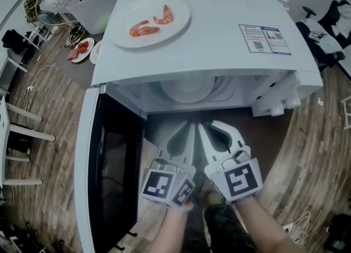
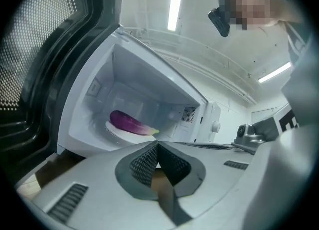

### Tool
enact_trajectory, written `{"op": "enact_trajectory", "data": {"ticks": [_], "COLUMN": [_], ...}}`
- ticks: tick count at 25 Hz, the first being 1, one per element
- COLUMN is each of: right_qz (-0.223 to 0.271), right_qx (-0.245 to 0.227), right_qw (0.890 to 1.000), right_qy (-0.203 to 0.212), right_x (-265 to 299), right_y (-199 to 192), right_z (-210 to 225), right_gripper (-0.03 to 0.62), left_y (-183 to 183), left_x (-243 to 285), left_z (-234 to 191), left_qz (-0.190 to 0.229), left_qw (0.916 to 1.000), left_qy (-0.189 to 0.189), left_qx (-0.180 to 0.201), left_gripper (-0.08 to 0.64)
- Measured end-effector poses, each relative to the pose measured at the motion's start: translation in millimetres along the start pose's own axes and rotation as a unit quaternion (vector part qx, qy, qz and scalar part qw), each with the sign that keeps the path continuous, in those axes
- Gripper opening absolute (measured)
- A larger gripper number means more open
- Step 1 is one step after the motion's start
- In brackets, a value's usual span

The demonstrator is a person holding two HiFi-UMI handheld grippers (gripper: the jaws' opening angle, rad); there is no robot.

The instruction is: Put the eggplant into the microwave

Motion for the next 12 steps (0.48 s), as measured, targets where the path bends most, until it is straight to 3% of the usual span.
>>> {"op": "enact_trajectory", "data": {"ticks": [12], "right_qz": [-0.007], "right_qx": [0.001], "right_qw": [1.0], "right_qy": [0.022], "right_x": [-68], "right_y": [3], "right_z": [-16], "right_gripper": [0.002], "left_y": [-7], "left_x": [-44], "left_z": [57], "left_qz": [-0.01], "left_qw": [0.9999], "left_qy": [-0.003], "left_qx": [0.013], "left_gripper": [0.002]}}
Point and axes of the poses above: the fingertips, and each gripper's own axes: x forward along the fingers, z to its right, y out of its top, the point moved 5 cm from there along -x, backward along the fingers, and after that the axes turned 6 degrees about -y, right-handed, at the moved point
